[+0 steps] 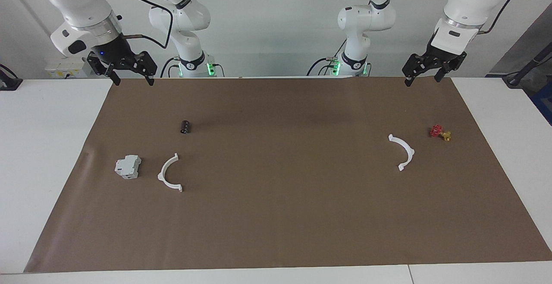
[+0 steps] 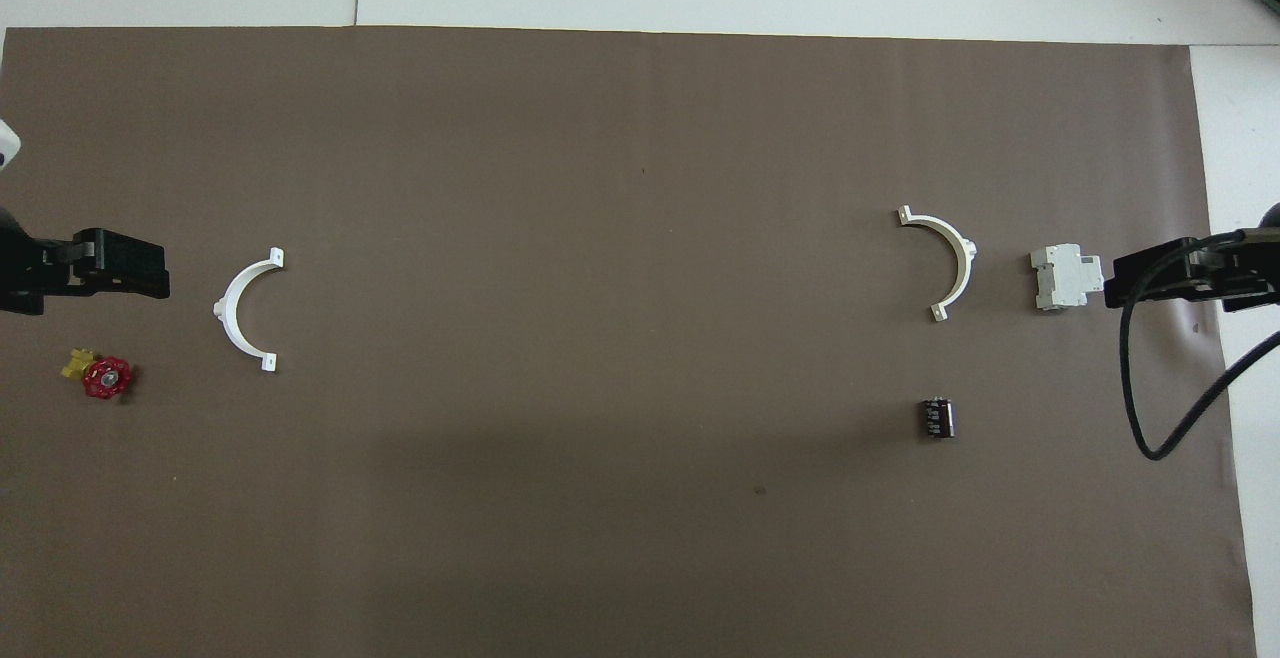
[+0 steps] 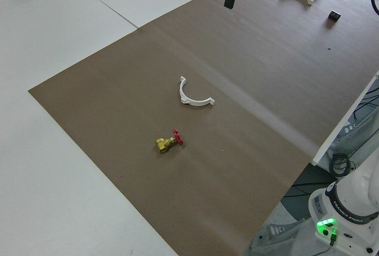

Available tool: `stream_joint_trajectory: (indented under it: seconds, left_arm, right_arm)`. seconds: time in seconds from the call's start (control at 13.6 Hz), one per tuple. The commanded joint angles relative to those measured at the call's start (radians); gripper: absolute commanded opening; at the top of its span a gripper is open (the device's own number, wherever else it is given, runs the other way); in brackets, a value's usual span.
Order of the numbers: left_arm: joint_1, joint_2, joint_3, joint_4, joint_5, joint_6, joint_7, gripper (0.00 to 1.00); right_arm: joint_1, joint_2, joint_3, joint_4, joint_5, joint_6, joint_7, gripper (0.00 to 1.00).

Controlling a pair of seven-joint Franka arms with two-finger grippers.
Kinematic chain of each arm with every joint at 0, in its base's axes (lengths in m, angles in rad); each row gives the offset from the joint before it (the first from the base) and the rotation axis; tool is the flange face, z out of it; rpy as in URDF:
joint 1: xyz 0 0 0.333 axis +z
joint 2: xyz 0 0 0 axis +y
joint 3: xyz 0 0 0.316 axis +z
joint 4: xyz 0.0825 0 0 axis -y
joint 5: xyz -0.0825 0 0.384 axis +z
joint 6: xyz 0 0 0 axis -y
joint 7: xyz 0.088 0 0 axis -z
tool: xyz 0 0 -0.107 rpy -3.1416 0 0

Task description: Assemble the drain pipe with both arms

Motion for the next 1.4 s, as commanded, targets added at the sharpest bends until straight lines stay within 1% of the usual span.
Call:
stream_joint_trajectory:
  seconds: [0.0, 0.22, 0.37, 0.52, 0.66, 0.74, 0.81, 0.89, 0.96, 1.11, 1.33]
  left_arm:
    - [-0.003, -0.024, 0.004, -0.032, -0.007, 0.021, 0.013, 1.0]
    - [-0.003, -0.024, 0.004, -0.032, -0.007, 0.021, 0.013, 1.0]
    - [-0.003, -0.024, 0.004, -0.032, -0.007, 0.021, 0.013, 1.0]
    - [-0.002, -0.026, 0.006, -0.032, -0.007, 0.023, 0.013, 1.0]
    - [0.0, -0.024, 0.006, -0.032, -0.007, 0.023, 0.012, 1.0]
    - [0.0, -0.024, 0.006, -0.032, -0.007, 0.023, 0.012, 1.0]
    - [0.0, -0.024, 0.006, -0.032, -0.007, 0.023, 0.012, 1.0]
    - [0.0, -0.024, 0.006, -0.032, -0.007, 0.023, 0.012, 1.0]
    - [-0.002, -0.024, 0.006, -0.032, -0.007, 0.023, 0.012, 1.0]
    - [-0.003, -0.026, 0.006, -0.032, -0.007, 0.021, 0.012, 1.0]
    - [0.003, -0.024, 0.006, -0.032, -0.007, 0.021, 0.012, 1.0]
  right_arm:
    - [-0.011, -0.021, 0.003, -0.024, 0.008, 0.004, -0.029, 1.0]
    - [-0.012, -0.024, 0.001, -0.035, 0.0, 0.019, -0.019, 1.0]
    - [-0.014, -0.039, 0.001, -0.078, -0.003, 0.077, -0.02, 1.0]
    - [-0.029, -0.062, 0.0, -0.168, -0.009, 0.193, -0.029, 1.0]
    - [-0.037, -0.044, 0.001, -0.263, -0.005, 0.336, -0.048, 1.0]
    - [-0.043, -0.012, 0.001, -0.292, 0.004, 0.406, -0.116, 1.0]
    - [-0.058, 0.041, 0.001, -0.294, 0.023, 0.46, -0.229, 1.0]
    - [-0.064, 0.103, 0.001, -0.291, 0.058, 0.531, -0.294, 1.0]
    - [-0.064, 0.156, 0.003, -0.291, 0.09, 0.604, -0.33, 1.0]
    - [-0.057, 0.261, 0.003, -0.291, 0.094, 0.738, -0.419, 1.0]
    - [-0.048, 0.365, 0.003, -0.299, 0.094, 0.849, -0.499, 1.0]
